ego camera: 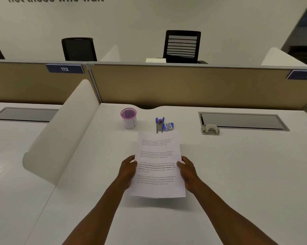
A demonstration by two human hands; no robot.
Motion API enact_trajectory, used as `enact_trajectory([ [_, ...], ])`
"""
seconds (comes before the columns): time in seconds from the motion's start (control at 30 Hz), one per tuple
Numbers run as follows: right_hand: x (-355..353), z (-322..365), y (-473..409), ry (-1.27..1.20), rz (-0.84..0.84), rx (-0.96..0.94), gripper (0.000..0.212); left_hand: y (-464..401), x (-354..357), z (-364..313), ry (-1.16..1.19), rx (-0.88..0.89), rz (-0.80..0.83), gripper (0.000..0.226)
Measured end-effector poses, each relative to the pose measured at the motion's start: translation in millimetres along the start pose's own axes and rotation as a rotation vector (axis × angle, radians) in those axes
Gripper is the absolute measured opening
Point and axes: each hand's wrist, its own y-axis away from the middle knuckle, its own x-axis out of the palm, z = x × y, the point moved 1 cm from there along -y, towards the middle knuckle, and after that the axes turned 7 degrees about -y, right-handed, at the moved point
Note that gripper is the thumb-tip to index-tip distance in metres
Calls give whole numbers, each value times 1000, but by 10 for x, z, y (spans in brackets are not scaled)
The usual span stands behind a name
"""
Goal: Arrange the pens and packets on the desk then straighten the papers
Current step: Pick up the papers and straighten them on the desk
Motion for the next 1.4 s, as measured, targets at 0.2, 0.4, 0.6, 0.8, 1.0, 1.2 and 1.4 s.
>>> enact_trajectory([
  [0.2,-132,-3,49,-48,-16,5,16,41,106,-35,8,19,19,34],
  [0.4,-361,10,21,-69,-50,15,15,31,268,-64,-26,1,85,28],
  [0.6,-621,85,-30,-116,-98,-29,21,-15,561,-217,-79,6,130,25],
  [0.8,-935,246,-118,-183,-111,-25,24,-11,927,-286,-146,21,117,31],
  [1.0,-1229,310,-142,-239,-98,-8,26,32,1230,-301,-231,102,116,41],
  [1.2,-1590,341,-179,-279,-78,61,17,63,1435,-379,-258,128,187,37],
  [1.4,-1836,312,-277,-294,-81,74,30,46,1639,-408,-252,106,240,38],
])
